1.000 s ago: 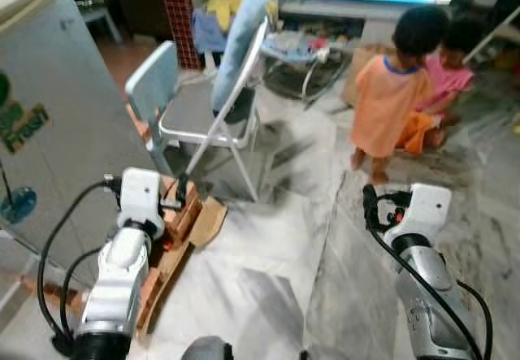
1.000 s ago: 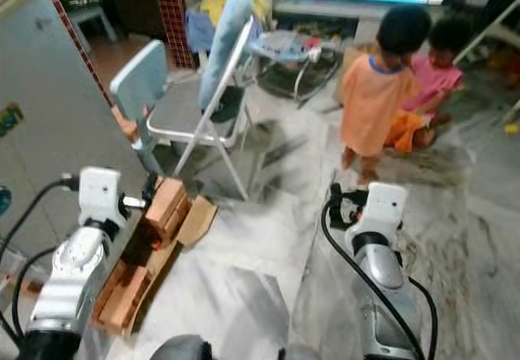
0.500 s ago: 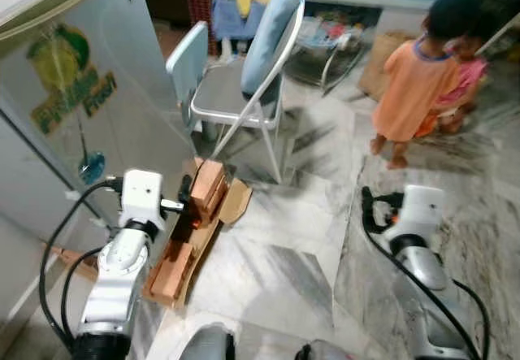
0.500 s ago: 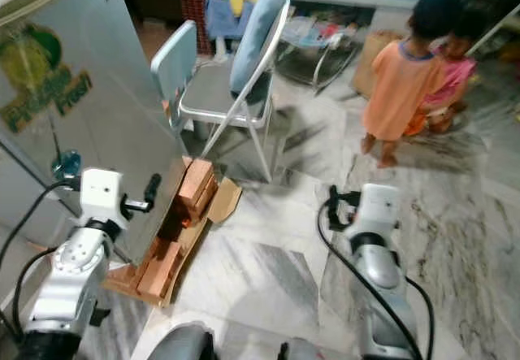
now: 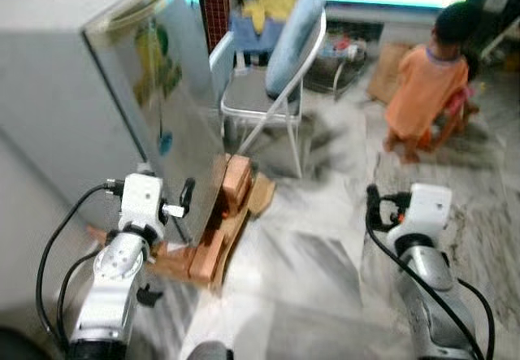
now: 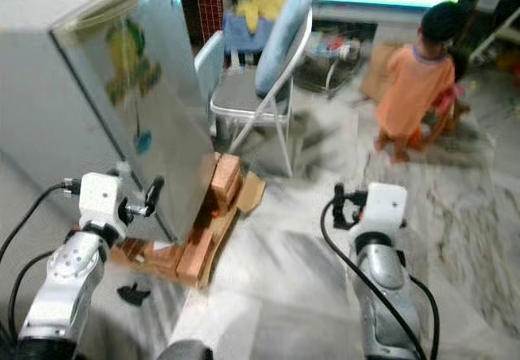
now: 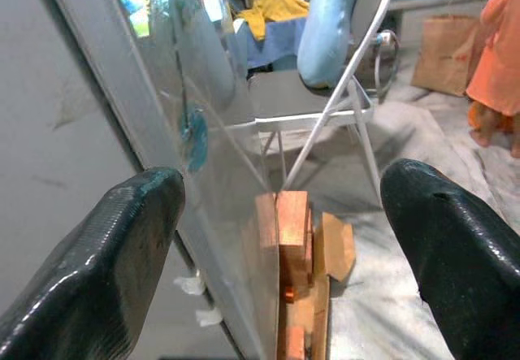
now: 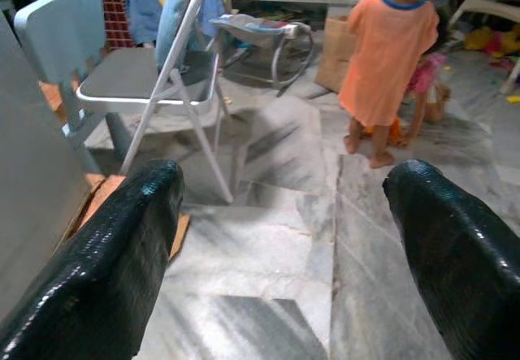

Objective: Restocking fridge

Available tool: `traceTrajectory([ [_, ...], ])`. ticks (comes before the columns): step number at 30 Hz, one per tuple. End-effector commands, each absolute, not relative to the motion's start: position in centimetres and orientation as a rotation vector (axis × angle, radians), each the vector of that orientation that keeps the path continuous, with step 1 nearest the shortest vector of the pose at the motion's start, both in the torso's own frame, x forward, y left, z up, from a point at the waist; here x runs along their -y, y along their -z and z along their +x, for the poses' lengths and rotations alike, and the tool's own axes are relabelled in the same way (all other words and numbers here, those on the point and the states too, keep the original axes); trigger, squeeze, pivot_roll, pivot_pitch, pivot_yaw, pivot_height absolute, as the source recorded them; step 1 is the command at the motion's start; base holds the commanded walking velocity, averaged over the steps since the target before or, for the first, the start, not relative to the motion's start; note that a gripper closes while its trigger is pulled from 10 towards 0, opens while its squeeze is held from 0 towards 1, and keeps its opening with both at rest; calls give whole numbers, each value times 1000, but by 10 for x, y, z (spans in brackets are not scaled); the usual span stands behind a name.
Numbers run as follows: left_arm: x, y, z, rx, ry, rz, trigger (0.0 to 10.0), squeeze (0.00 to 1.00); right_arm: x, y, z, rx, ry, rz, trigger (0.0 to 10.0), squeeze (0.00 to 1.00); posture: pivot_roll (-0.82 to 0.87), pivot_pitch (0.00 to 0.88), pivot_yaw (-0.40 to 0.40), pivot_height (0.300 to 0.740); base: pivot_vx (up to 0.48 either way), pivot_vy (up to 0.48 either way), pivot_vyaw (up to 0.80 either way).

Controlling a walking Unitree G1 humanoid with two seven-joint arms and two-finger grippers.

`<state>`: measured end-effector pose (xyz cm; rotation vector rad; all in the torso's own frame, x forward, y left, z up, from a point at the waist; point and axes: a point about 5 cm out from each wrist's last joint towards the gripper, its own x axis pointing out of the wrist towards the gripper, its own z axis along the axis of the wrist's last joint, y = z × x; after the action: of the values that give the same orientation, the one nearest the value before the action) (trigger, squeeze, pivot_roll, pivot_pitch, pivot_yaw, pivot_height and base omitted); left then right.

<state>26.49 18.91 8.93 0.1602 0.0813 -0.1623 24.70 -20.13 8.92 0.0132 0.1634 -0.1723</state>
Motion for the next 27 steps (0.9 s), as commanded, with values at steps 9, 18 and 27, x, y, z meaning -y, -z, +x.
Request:
traceTrajectory([
  [9,-182,-95,266,-50,205,145,10000,0,204,-94,248,-140,193,-10,10000,0,-4,0,3,740,462,0,0],
  [18,-183,-93,266,-59,195,128,10000,0,205,-90,244,-157,196,-25,10000,0,-9,6,5,740,345,186,0],
  [27,-185,-92,261,-57,173,122,10000,0,206,-89,241,-159,202,-22,10000,0,-12,8,1,740,0,0,0],
])
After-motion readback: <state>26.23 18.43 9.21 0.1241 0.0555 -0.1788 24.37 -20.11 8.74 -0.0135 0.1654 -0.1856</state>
